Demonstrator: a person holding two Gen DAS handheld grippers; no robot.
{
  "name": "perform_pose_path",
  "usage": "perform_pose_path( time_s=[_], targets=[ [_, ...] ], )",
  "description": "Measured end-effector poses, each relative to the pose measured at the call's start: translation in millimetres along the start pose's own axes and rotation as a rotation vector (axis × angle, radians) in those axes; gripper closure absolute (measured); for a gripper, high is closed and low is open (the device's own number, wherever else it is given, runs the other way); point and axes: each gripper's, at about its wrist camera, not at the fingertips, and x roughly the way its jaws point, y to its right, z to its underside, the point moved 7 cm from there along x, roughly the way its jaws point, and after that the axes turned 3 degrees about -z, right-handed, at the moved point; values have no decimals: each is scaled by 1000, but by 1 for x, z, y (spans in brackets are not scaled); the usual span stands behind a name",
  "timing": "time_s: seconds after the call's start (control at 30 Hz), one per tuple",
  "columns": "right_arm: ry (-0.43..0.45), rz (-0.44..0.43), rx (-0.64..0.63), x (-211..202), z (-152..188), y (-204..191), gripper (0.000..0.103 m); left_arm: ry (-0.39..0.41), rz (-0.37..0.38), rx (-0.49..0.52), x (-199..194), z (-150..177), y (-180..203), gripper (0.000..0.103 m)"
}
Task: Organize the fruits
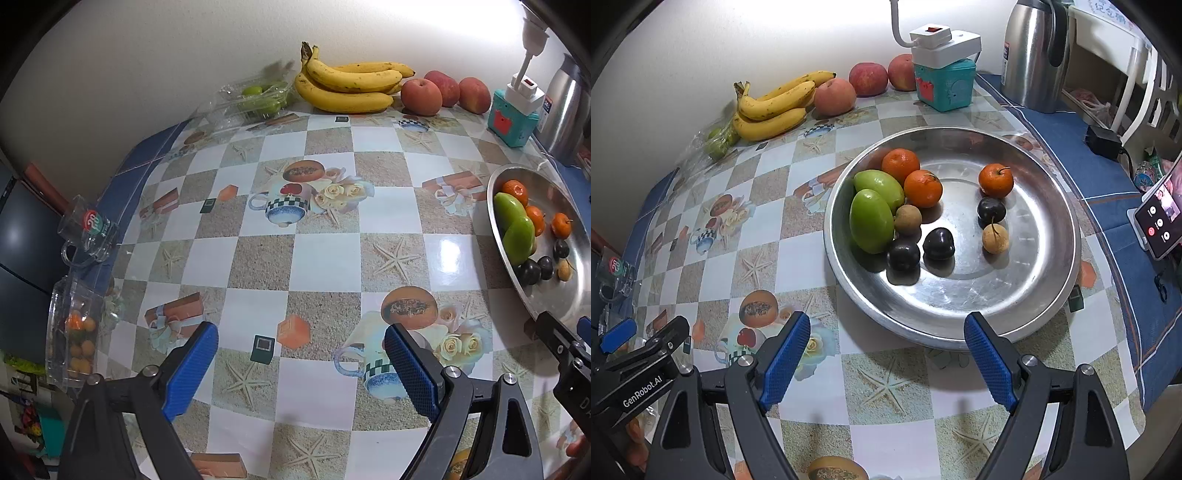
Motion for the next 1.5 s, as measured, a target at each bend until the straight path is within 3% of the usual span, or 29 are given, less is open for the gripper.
perform_pose_path(
  time_s=[1.5],
  targets=[
    [-5, -2, 3, 1, -1, 0, 17, -15, 16, -18, 4, -1, 0, 10]
  ],
)
